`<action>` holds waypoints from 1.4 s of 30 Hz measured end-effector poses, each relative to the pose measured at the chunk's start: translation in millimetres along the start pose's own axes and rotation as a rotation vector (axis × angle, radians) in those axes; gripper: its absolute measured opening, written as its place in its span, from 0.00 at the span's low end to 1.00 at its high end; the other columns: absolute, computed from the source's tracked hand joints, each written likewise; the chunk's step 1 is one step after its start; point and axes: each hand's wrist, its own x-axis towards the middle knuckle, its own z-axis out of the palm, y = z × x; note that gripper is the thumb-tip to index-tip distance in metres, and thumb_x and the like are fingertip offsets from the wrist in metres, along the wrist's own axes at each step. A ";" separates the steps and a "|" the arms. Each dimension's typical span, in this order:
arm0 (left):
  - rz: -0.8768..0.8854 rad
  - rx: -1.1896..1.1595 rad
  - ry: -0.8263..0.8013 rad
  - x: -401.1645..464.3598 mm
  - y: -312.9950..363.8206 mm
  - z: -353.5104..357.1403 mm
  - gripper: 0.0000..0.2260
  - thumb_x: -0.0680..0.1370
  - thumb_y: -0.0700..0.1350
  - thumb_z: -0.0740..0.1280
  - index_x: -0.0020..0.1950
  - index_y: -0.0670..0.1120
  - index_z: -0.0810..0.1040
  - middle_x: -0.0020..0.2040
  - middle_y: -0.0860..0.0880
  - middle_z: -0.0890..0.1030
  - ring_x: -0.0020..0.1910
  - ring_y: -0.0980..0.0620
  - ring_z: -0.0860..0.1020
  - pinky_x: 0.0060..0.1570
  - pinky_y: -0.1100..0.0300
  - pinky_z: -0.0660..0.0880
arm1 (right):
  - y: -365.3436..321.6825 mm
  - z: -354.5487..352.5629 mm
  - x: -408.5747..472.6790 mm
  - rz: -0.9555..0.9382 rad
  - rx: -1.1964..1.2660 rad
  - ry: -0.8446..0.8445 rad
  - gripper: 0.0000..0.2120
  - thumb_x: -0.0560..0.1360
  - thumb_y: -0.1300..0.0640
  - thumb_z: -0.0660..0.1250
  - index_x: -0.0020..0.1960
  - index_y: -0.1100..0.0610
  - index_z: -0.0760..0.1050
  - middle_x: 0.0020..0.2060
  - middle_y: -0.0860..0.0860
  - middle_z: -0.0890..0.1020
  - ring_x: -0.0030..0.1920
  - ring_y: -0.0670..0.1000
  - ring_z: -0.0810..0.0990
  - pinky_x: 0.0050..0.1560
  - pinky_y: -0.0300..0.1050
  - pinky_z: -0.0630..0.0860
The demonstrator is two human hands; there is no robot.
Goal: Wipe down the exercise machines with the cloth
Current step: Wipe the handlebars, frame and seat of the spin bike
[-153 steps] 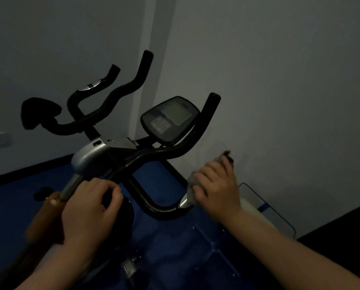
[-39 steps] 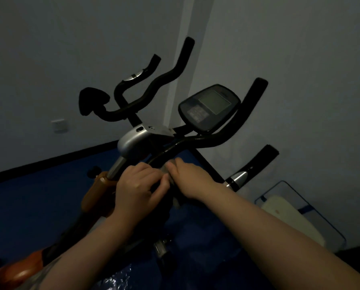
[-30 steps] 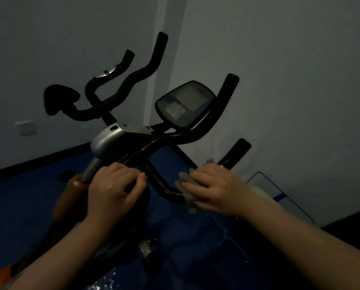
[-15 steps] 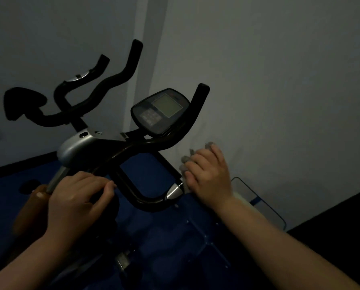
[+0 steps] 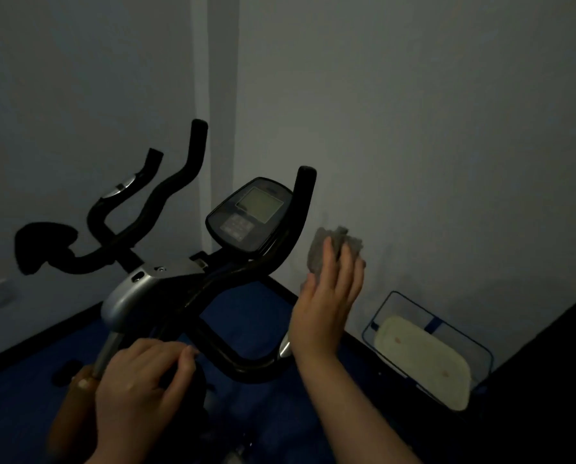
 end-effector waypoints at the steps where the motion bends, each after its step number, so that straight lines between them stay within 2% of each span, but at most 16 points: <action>1: 0.009 -0.001 -0.004 0.5 -0.4 0.1 0.15 0.77 0.50 0.61 0.36 0.47 0.83 0.36 0.54 0.82 0.37 0.56 0.75 0.35 0.50 0.73 | -3.6 0.4 -8.0 0.024 -0.012 -0.021 0.28 0.79 0.62 0.60 0.77 0.52 0.56 0.77 0.50 0.56 0.77 0.55 0.51 0.75 0.49 0.49; 4: 0.035 -0.015 0.001 0.3 -0.7 0.8 0.15 0.77 0.49 0.62 0.36 0.47 0.84 0.36 0.53 0.83 0.36 0.53 0.77 0.35 0.50 0.74 | -5.9 -4.4 -3.2 0.038 -0.020 -0.063 0.30 0.80 0.62 0.59 0.79 0.53 0.51 0.78 0.49 0.48 0.77 0.54 0.46 0.75 0.49 0.47; 8: 0.044 0.008 -0.002 1.9 0.3 0.3 0.15 0.76 0.49 0.62 0.35 0.47 0.83 0.37 0.53 0.82 0.39 0.58 0.74 0.37 0.54 0.70 | -11.6 -10.9 16.7 0.188 0.090 -0.064 0.31 0.81 0.62 0.57 0.79 0.53 0.47 0.79 0.48 0.45 0.77 0.50 0.49 0.73 0.42 0.54; 11: 0.049 -0.020 0.008 -0.5 -0.9 0.1 0.14 0.76 0.49 0.62 0.35 0.48 0.84 0.36 0.53 0.83 0.39 0.59 0.73 0.36 0.53 0.71 | -15.5 -23.1 -31.2 0.318 0.315 -0.105 0.30 0.82 0.60 0.54 0.76 0.41 0.43 0.78 0.47 0.49 0.76 0.47 0.56 0.71 0.39 0.60; 13: 0.052 -0.031 0.016 -1.3 -1.6 1.4 0.15 0.77 0.50 0.62 0.36 0.48 0.84 0.36 0.53 0.83 0.39 0.59 0.74 0.36 0.53 0.72 | -21.6 -32.6 -57.8 0.426 0.420 -0.181 0.28 0.82 0.56 0.53 0.73 0.36 0.42 0.78 0.47 0.52 0.74 0.46 0.60 0.65 0.30 0.63; 15: 0.047 -0.024 0.001 0.0 -2.2 2.1 0.16 0.78 0.51 0.61 0.36 0.48 0.84 0.37 0.53 0.83 0.38 0.58 0.75 0.36 0.52 0.72 | -21.0 -30.8 -53.2 0.430 0.408 -0.211 0.28 0.82 0.55 0.53 0.74 0.38 0.41 0.78 0.45 0.50 0.72 0.41 0.58 0.61 0.23 0.61; 17: 0.035 -0.012 -0.011 0.5 -2.0 1.4 0.15 0.77 0.50 0.61 0.36 0.48 0.83 0.36 0.53 0.82 0.39 0.57 0.74 0.36 0.52 0.71 | -18.5 -24.6 -37.4 0.376 0.342 -0.164 0.29 0.83 0.54 0.53 0.76 0.42 0.39 0.78 0.45 0.46 0.74 0.42 0.53 0.71 0.34 0.61; 19: 0.039 -0.005 -0.011 -0.7 -0.4 0.9 0.14 0.76 0.49 0.61 0.35 0.47 0.83 0.34 0.53 0.81 0.39 0.57 0.73 0.36 0.53 0.70 | -18.4 -21.8 -41.9 0.316 0.274 -0.152 0.28 0.83 0.51 0.51 0.76 0.45 0.38 0.78 0.44 0.42 0.77 0.43 0.46 0.76 0.45 0.53; 22: 0.031 0.001 -0.005 -0.8 0.5 0.7 0.14 0.76 0.49 0.61 0.35 0.48 0.83 0.34 0.54 0.81 0.39 0.57 0.73 0.36 0.53 0.70 | -17.4 -29.6 -89.4 0.047 0.106 -0.340 0.26 0.83 0.48 0.48 0.78 0.49 0.46 0.78 0.42 0.44 0.78 0.47 0.42 0.77 0.47 0.45; 26: 0.016 0.020 -0.015 -0.3 0.5 -0.4 0.15 0.77 0.50 0.61 0.36 0.48 0.83 0.35 0.54 0.81 0.37 0.53 0.77 0.36 0.53 0.71 | 7.2 -56.0 -89.6 -0.359 -0.181 -0.543 0.23 0.81 0.44 0.50 0.73 0.50 0.64 0.72 0.46 0.67 0.74 0.52 0.60 0.76 0.53 0.43; 30: -0.005 0.013 -0.004 -2.4 0.4 -0.2 0.14 0.77 0.49 0.62 0.36 0.47 0.82 0.35 0.54 0.81 0.37 0.53 0.77 0.37 0.53 0.70 | 13.2 -66.9 -43.8 -0.683 -0.198 -0.789 0.20 0.77 0.43 0.58 0.64 0.51 0.74 0.57 0.45 0.77 0.62 0.49 0.71 0.72 0.54 0.58; 31: -0.018 0.011 -0.004 -2.7 0.6 -0.1 0.14 0.77 0.49 0.62 0.36 0.47 0.82 0.35 0.54 0.81 0.37 0.53 0.77 0.38 0.55 0.70 | 7.9 -63.2 -38.0 -0.743 -0.230 -0.823 0.18 0.77 0.43 0.58 0.59 0.52 0.76 0.52 0.46 0.78 0.56 0.49 0.73 0.68 0.51 0.63; 33: -0.041 0.017 0.004 -2.5 0.6 0.9 0.14 0.77 0.49 0.62 0.36 0.47 0.82 0.34 0.54 0.81 0.36 0.54 0.76 0.38 0.58 0.69 | -9.9 -46.5 -32.8 -0.822 -0.320 -0.882 0.16 0.78 0.43 0.56 0.51 0.53 0.76 0.42 0.48 0.79 0.45 0.50 0.76 0.51 0.45 0.68; 34: -0.050 0.021 0.008 -2.1 0.7 1.3 0.14 0.77 0.49 0.63 0.36 0.47 0.82 0.34 0.53 0.80 0.36 0.54 0.76 0.38 0.57 0.69 | -21.6 -36.8 -32.1 -0.828 -0.366 -0.942 0.17 0.80 0.43 0.54 0.51 0.54 0.74 0.42 0.49 0.79 0.43 0.52 0.77 0.44 0.45 0.66; 36: -0.059 0.025 0.017 -2.0 2.1 2.2 0.14 0.77 0.49 0.63 0.36 0.46 0.82 0.34 0.53 0.81 0.36 0.53 0.76 0.37 0.56 0.70 | -34.5 -23.1 -28.6 -0.811 -0.441 -1.065 0.20 0.83 0.42 0.48 0.57 0.56 0.69 0.48 0.52 0.80 0.47 0.55 0.78 0.41 0.46 0.64; 42: -0.094 0.033 0.014 -3.0 4.4 1.3 0.14 0.78 0.49 0.63 0.35 0.47 0.82 0.34 0.54 0.81 0.36 0.54 0.76 0.37 0.57 0.70 | -31.0 -35.5 -20.7 -0.944 -0.433 -1.216 0.20 0.83 0.46 0.47 0.67 0.58 0.63 0.58 0.55 0.76 0.53 0.55 0.76 0.45 0.47 0.64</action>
